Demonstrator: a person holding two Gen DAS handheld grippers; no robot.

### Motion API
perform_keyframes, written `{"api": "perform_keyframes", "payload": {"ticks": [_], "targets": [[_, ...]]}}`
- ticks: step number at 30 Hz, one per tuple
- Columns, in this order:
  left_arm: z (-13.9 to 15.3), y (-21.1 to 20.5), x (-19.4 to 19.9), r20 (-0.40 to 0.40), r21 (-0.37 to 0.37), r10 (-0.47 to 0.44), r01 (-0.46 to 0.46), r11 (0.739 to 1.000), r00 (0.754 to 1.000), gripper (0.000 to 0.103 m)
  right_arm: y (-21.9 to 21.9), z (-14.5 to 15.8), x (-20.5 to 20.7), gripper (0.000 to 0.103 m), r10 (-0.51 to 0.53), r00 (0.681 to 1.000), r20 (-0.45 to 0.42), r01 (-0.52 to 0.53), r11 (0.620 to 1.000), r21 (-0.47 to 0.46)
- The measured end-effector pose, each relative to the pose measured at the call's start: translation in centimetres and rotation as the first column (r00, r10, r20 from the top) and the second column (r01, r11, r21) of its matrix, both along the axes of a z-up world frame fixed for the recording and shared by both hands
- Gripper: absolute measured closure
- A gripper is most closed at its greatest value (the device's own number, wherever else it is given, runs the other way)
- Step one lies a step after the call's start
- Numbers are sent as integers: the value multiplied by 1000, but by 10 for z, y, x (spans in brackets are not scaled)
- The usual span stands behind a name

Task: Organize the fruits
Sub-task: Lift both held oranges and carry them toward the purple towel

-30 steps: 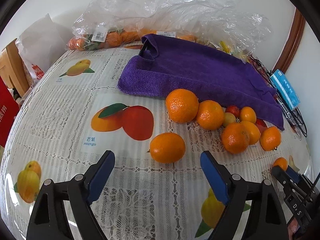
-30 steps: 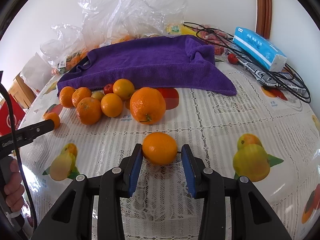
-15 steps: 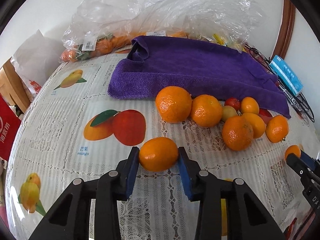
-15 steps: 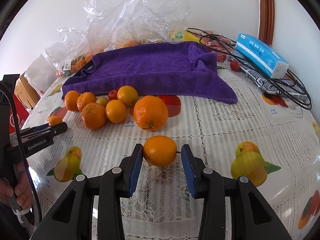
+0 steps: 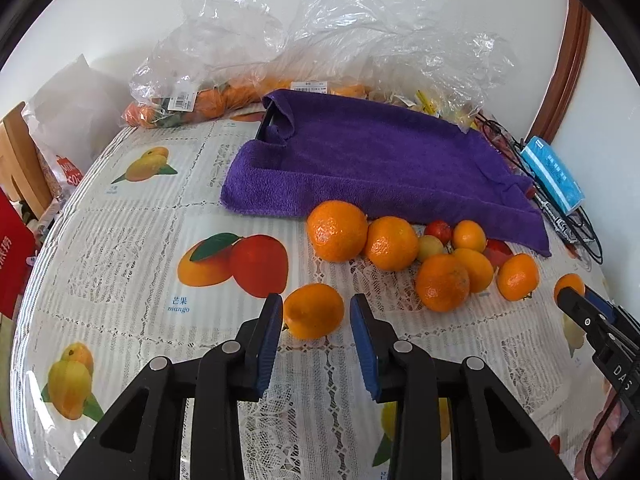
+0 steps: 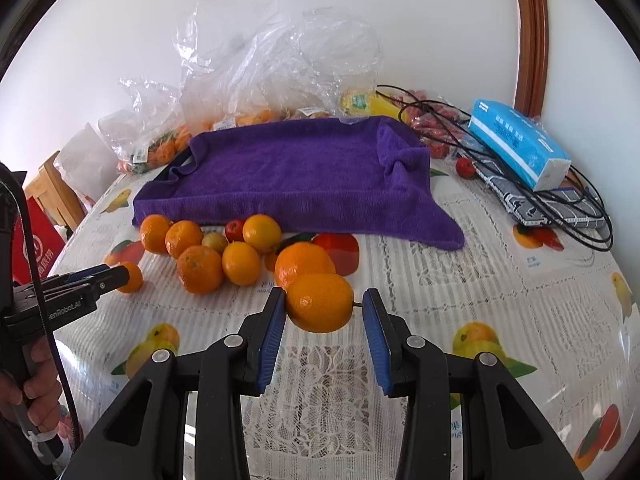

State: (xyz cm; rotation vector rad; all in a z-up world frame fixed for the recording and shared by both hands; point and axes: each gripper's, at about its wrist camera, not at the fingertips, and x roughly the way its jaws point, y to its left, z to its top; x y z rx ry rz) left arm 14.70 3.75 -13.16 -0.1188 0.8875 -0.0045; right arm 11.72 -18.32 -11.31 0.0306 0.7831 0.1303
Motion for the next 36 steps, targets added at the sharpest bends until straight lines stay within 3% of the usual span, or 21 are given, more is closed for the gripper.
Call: {"api": "perform_keyframes", "payload": {"ticks": [2, 5, 9, 14, 18, 22, 30, 36], "targets": [[5, 0, 0, 9, 3, 2, -2, 1000, 1000, 72, 1, 6, 2, 64, 7, 1000, 15, -7, 1000, 0], [12, 0, -1, 19, -4, -13, 13, 1000, 1000, 84, 4, 14, 7, 64, 10, 999, 35, -10, 1000, -4], [15, 0, -1, 22, -36, -37, 38, 999, 999, 84, 9, 21, 11, 64, 19, 999, 48, -19, 1000, -6], [-2, 7, -2, -9, -64, -24, 24, 998, 1000, 84, 13, 17, 12, 64, 25, 999, 37, -25, 1000, -13], [-9, 10, -1, -15, -63, -17, 16, 998, 1000, 70, 14, 11, 9, 64, 24, 999, 27, -23, 1000, -15], [-15, 12, 4, -28, -77, -11, 9, 997, 1000, 70, 13, 7, 10, 64, 20, 1000, 15, -20, 1000, -11], [-18, 6, 17, -15, -35, -2, 2, 999, 1000, 69, 12, 4, 13, 64, 18, 1000, 7, -17, 1000, -22], [-27, 6, 29, -33, -55, -4, 2, 998, 999, 69, 11, 0, 16, 64, 12, 1000, -4, -12, 1000, -28]]}}
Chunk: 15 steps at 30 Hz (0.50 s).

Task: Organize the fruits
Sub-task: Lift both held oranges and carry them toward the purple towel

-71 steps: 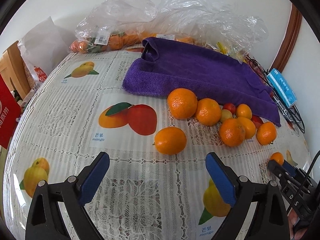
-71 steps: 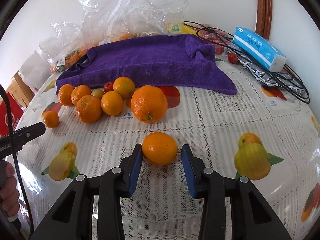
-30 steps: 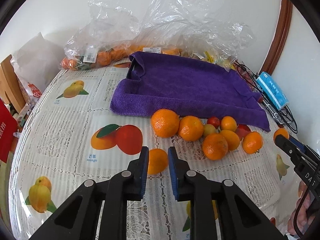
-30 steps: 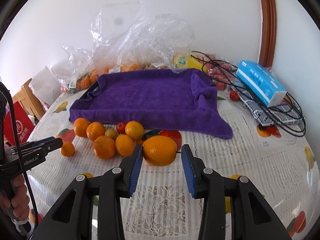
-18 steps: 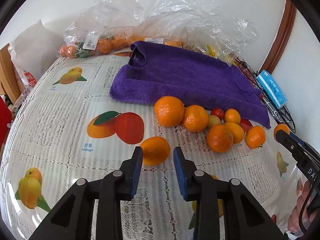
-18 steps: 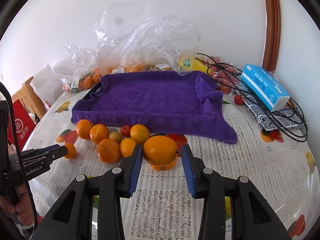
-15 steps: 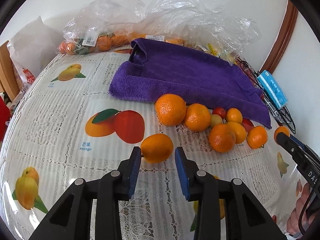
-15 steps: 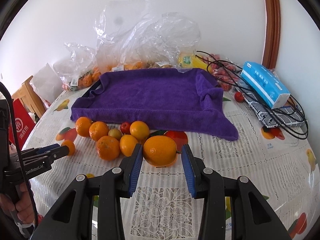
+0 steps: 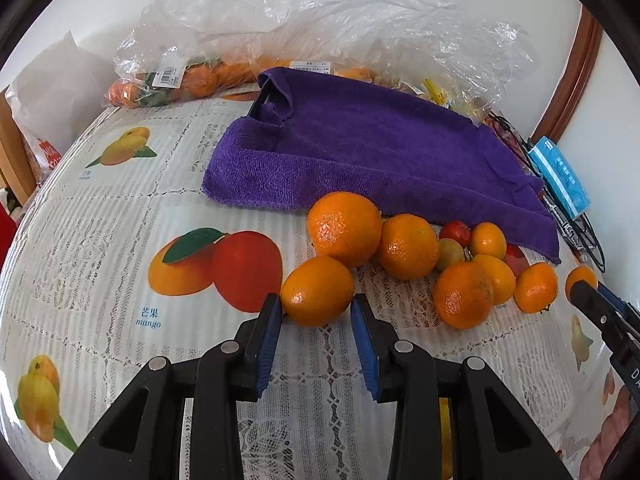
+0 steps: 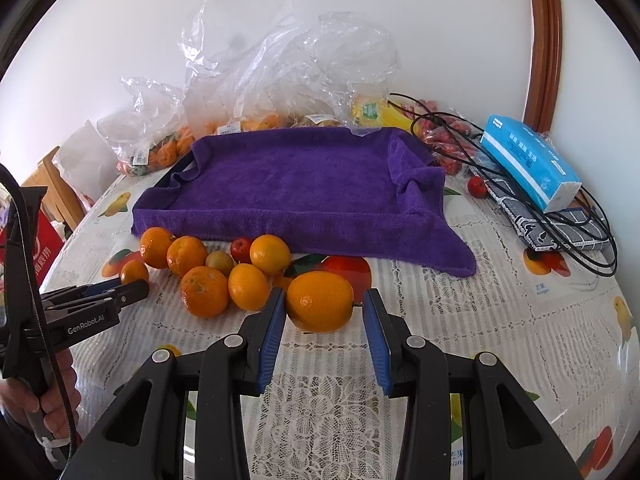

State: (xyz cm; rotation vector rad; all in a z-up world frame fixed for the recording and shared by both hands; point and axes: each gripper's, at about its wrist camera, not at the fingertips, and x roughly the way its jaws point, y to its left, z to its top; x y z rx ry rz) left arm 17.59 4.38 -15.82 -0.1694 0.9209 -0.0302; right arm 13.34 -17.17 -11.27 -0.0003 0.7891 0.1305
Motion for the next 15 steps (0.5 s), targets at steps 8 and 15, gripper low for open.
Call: {"api": "perform_keyframes", "payload": {"ticks": [8, 15], "targets": [[0, -3, 7, 3, -20, -1, 1, 1000, 1000, 69, 0, -5, 1, 64, 1, 1000, -14, -1, 1000, -9], [1, -4, 7, 14, -24, -16, 17, 1000, 1000, 69, 1, -8, 1, 64, 2, 1000, -21, -2, 1000, -8]]}}
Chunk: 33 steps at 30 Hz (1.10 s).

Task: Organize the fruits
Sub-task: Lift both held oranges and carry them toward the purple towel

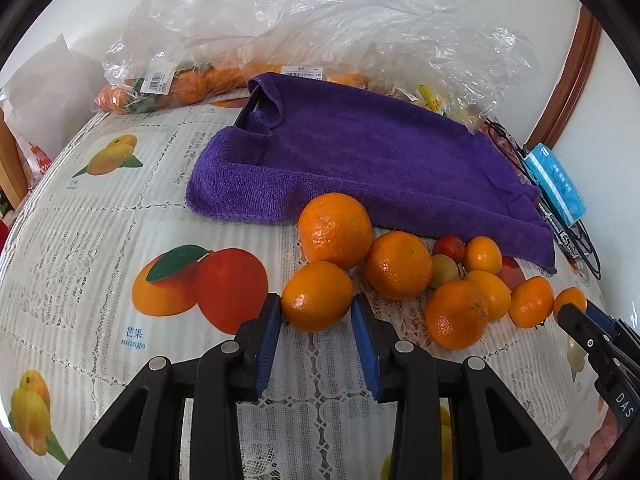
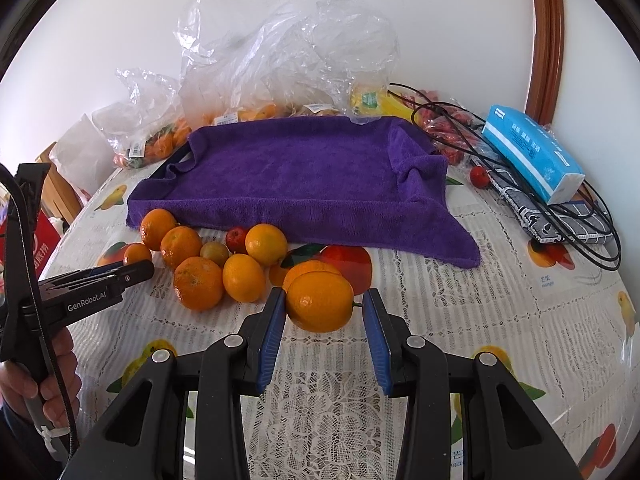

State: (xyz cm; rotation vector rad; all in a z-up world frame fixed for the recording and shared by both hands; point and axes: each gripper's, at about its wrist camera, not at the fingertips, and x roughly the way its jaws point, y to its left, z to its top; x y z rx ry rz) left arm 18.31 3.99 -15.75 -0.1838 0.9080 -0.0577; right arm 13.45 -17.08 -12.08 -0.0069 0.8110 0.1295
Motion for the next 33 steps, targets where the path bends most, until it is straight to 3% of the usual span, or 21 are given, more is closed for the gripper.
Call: {"api": "perform_keyframes", "payload": {"ticks": [5, 9, 17, 25, 33], "targets": [[9, 2, -11, 19, -23, -6, 7, 1000, 1000, 70, -2, 4, -3, 64, -6, 1000, 12, 6, 1000, 5], [18, 3, -19, 36, -25, -14, 15, 1000, 999, 78, -3, 9, -4, 64, -7, 1000, 26, 7, 1000, 16], [8, 0, -11, 3, 5, 0, 0, 1000, 1000, 71, -1, 8, -7, 64, 7, 1000, 22, -7, 1000, 15], [-1, -3, 2, -8, 23, 18, -18, 1000, 1000, 71, -5, 3, -6, 64, -3, 1000, 8, 3, 1000, 13], [15, -2, -12, 18, 9, 4, -4, 1000, 1000, 71, -9, 11, -4, 64, -13, 1000, 26, 13, 1000, 18]]}}
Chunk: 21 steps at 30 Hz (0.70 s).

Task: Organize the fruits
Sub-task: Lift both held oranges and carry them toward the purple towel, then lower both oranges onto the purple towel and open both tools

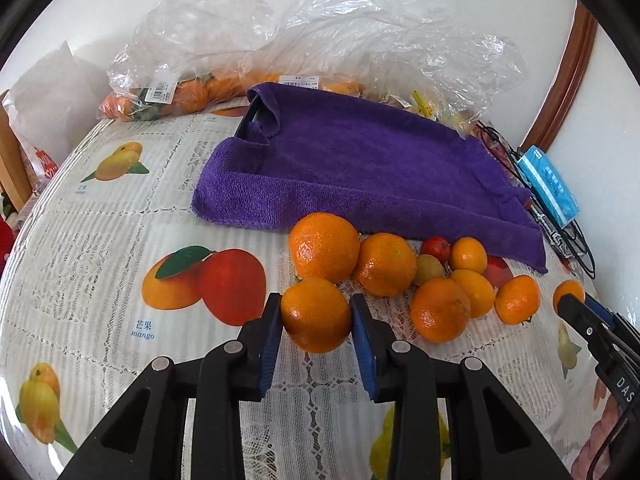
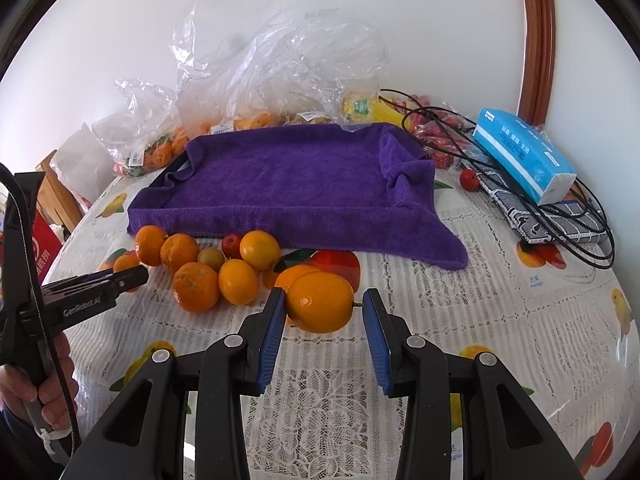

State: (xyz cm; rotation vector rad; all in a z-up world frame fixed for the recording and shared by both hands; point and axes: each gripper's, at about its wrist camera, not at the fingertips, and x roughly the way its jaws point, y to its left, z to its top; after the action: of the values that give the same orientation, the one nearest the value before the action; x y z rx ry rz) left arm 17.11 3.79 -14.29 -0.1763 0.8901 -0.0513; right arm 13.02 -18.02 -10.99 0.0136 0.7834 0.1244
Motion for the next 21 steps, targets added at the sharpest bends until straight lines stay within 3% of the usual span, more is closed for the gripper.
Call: {"api": "perform_keyframes", "payload": {"ticks": [11, 21], "targets": [[41, 3, -13, 50, -2, 12, -11, 1000, 999, 71, 9, 31, 14, 64, 22, 998, 63, -22, 1000, -10], [65, 3, 11, 102, 20, 12, -15, 1000, 995, 71, 6, 52, 46, 64, 4, 994, 107, -2, 1000, -13]]}}
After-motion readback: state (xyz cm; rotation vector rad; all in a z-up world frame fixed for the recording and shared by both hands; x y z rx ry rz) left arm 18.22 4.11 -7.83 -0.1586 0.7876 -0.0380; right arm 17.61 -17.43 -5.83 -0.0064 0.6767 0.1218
